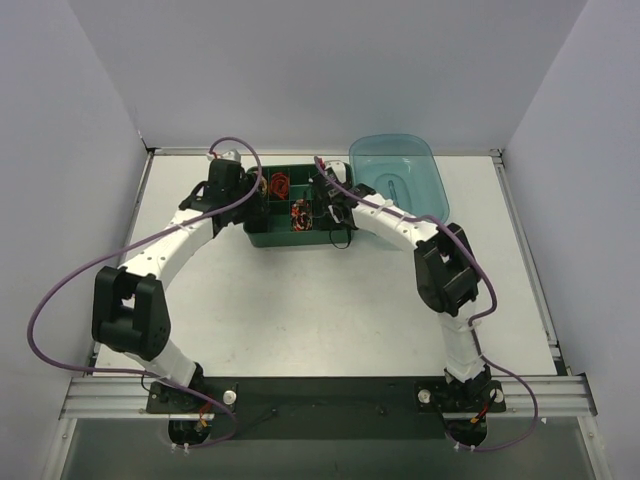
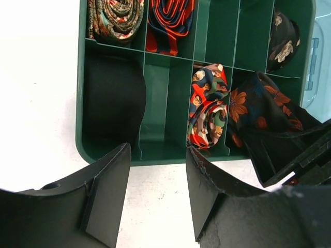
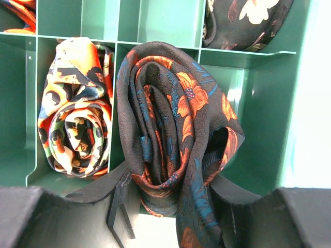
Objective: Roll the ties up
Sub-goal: Place the tie in the storage box.
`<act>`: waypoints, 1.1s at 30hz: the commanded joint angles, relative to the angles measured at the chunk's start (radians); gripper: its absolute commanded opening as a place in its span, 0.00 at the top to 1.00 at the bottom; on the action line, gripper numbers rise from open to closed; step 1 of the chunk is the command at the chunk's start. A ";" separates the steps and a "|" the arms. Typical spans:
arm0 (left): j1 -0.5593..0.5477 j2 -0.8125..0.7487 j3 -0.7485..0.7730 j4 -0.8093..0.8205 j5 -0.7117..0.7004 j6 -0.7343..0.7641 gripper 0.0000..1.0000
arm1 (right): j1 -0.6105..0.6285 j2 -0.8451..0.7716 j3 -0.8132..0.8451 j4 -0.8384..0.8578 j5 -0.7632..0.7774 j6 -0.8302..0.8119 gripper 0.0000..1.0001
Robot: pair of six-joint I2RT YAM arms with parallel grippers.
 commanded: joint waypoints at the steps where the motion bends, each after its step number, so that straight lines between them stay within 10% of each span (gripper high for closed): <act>1: 0.002 -0.071 -0.026 0.067 0.038 0.009 0.43 | 0.006 0.045 0.095 -0.118 0.047 0.025 1.00; 33: -0.018 -0.136 -0.176 0.093 0.055 0.002 0.43 | 0.040 0.152 0.249 -0.071 0.166 0.202 1.00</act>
